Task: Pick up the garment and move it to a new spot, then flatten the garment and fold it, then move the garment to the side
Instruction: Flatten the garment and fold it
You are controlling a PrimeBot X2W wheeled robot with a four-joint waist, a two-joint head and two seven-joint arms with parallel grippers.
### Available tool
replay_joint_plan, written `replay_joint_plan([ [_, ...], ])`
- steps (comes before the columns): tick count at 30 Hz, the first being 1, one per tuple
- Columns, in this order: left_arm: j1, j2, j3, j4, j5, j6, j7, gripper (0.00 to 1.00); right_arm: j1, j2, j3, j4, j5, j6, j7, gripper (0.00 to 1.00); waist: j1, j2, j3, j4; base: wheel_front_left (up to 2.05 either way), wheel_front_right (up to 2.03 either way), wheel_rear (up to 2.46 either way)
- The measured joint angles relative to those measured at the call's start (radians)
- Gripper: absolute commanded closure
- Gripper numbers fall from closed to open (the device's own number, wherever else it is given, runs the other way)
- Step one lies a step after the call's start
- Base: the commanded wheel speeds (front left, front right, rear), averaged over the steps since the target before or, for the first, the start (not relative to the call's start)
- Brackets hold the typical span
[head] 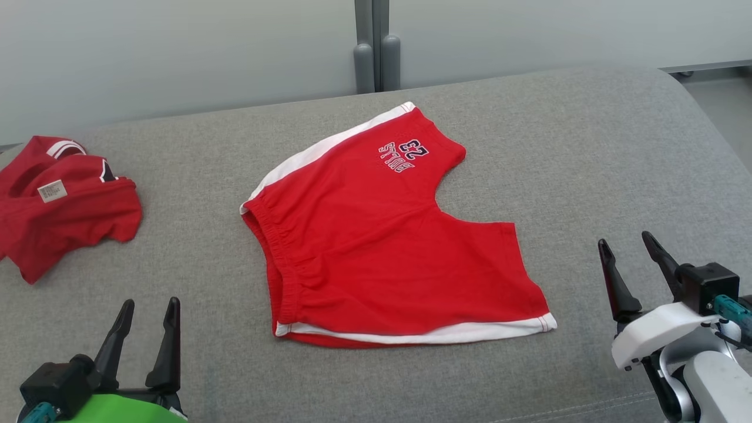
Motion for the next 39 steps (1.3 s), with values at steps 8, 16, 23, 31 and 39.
replay_joint_plan([
  [8,0.026,-0.004,0.008,-0.002,0.034,0.000,0.000,0.00,0.028,0.015,-0.021,-0.051,-0.024,-0.001,0.000,0.00,0.0000,0.0000,-0.024,-0.006,0.00,0.00,0.00],
  [16,0.037,-0.008,0.013,0.002,0.051,-0.002,0.000,0.00,0.071,0.014,-0.056,-0.070,-0.041,-0.009,0.000,0.00,0.0000,0.0000,-0.028,-0.005,0.00,0.00,0.00],
  [23,0.041,-0.026,0.023,0.004,0.059,-0.009,0.000,0.00,0.098,0.015,-0.066,-0.076,-0.051,-0.015,0.000,0.00,0.0000,0.0000,-0.033,0.000,0.00,0.00,0.00],
  [31,0.056,-0.034,0.029,0.013,0.065,-0.010,0.000,0.00,0.105,0.021,-0.067,-0.088,-0.059,-0.012,0.000,0.00,0.0000,0.0000,-0.038,0.002,0.00,0.00,0.00],
  [39,0.060,-0.035,-0.016,0.022,0.068,-0.019,0.000,0.00,0.142,0.022,-0.040,-0.083,-0.065,0.025,0.000,0.00,0.0000,0.0000,-0.016,0.003,0.00,0.00,0.00],
])
